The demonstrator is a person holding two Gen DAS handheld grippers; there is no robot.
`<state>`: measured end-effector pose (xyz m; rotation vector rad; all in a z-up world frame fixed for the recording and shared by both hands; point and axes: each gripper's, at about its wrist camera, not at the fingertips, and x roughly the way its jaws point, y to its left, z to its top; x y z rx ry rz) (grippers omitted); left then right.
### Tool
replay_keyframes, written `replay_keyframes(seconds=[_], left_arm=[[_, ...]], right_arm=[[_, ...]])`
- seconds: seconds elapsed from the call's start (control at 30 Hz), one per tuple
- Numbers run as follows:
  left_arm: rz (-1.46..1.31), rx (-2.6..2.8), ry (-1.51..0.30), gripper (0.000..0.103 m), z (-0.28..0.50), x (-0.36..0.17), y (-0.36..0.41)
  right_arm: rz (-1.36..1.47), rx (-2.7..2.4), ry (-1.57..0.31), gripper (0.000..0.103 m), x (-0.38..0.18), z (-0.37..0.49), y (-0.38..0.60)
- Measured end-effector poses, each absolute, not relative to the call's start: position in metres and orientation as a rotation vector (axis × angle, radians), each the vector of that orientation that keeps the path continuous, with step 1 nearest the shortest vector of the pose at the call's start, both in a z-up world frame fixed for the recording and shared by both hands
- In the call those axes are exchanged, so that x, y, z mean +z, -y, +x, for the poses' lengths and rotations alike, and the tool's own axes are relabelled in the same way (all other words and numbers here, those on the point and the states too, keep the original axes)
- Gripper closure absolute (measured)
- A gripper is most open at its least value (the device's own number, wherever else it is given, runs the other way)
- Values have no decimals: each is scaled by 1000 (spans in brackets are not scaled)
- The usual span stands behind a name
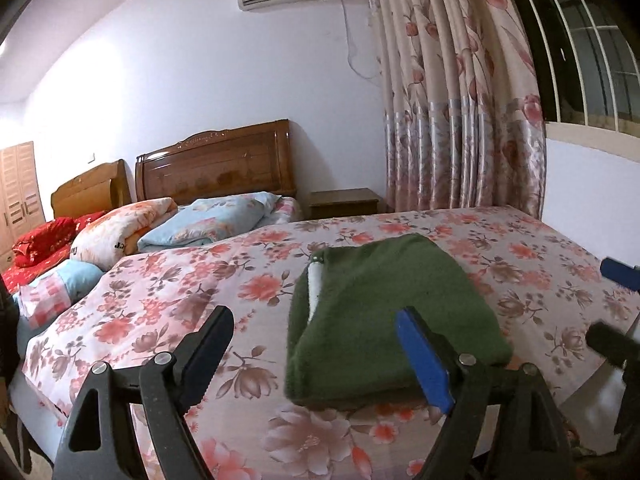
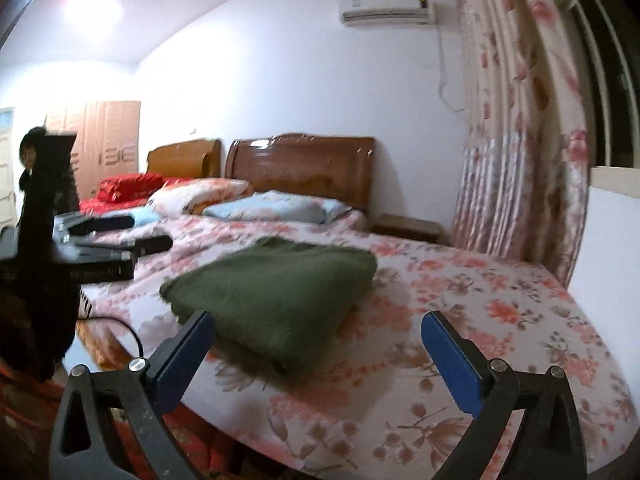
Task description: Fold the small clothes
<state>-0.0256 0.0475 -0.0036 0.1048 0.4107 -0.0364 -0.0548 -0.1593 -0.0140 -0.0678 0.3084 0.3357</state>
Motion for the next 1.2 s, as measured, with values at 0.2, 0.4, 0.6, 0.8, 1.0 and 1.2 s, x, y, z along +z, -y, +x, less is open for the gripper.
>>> replay_keyframes(seconds=[0.2,0.4,0.6,0.8,1.0,1.2], left_arm=[[125,-58,-415,18,-27,-6,-43],[144,-85,-417,18,-29,-7,-36],[143,-85,-419,18,-30,-7,-35],[145,-88,-425,18,-28,-8,-34],[141,-91,-430,18,-28,-8,-35],[142,-96,-430,18,-27,-9,-35]], right_arm=[[-39,328,-334,0,-14,-51,158],[-56,341,-332,0,-15,-53,154],[-52,343,-341,0,-17,-52,153],[-53,346,-352,0,-18,-51,154],[-54,350,-359,0,-19,-50,152],[-54,352,-363,0,-20,-50,151]])
